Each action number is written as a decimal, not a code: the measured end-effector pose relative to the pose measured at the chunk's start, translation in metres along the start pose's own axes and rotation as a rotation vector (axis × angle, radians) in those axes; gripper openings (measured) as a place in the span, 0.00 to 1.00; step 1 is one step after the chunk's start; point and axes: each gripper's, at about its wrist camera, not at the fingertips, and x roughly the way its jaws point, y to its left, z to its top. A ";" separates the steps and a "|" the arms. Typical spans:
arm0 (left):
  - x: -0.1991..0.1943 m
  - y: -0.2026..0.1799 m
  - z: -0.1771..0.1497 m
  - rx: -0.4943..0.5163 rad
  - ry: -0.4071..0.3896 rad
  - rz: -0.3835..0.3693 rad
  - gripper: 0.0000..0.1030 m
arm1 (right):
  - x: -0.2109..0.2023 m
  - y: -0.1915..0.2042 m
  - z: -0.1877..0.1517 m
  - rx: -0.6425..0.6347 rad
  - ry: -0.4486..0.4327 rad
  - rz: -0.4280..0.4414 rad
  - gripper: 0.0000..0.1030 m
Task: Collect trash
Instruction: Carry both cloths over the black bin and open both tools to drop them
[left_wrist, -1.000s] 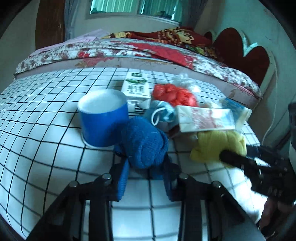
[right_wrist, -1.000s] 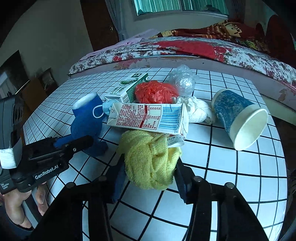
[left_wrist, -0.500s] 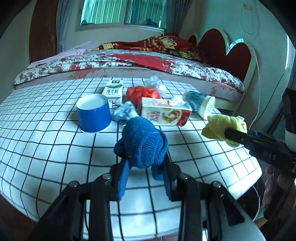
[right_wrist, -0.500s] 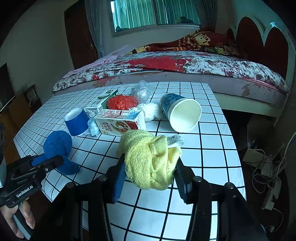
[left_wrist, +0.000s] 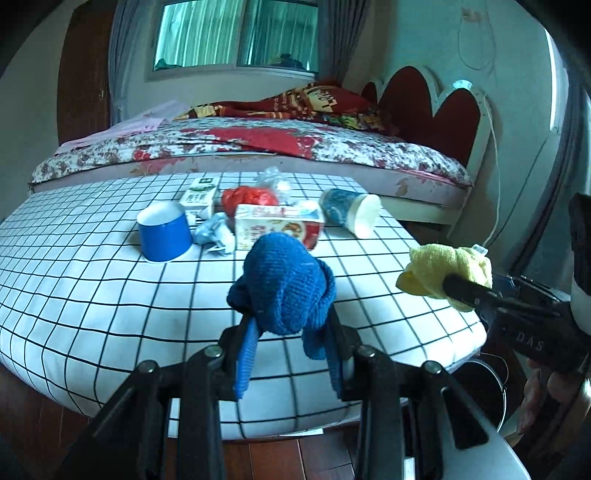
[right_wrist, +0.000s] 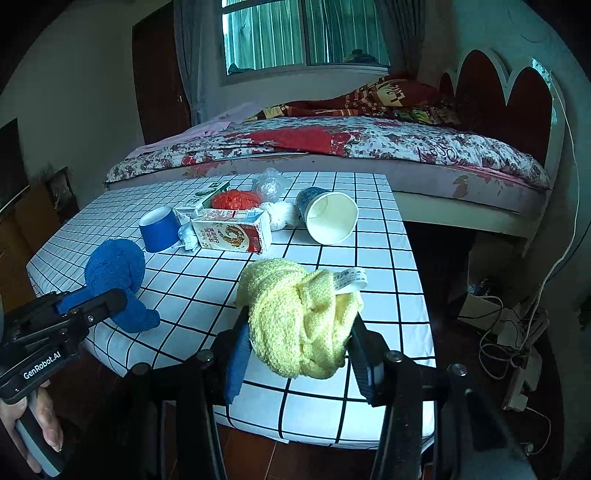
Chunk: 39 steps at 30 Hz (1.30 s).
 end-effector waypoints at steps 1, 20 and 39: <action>-0.002 -0.004 -0.001 0.006 -0.002 -0.005 0.33 | -0.004 -0.002 -0.002 0.002 -0.006 -0.005 0.49; -0.001 -0.104 -0.013 0.142 0.003 -0.148 0.33 | -0.064 -0.083 -0.046 0.073 -0.013 -0.178 0.49; 0.016 -0.213 -0.043 0.303 0.083 -0.327 0.33 | -0.090 -0.176 -0.117 0.240 0.101 -0.257 0.49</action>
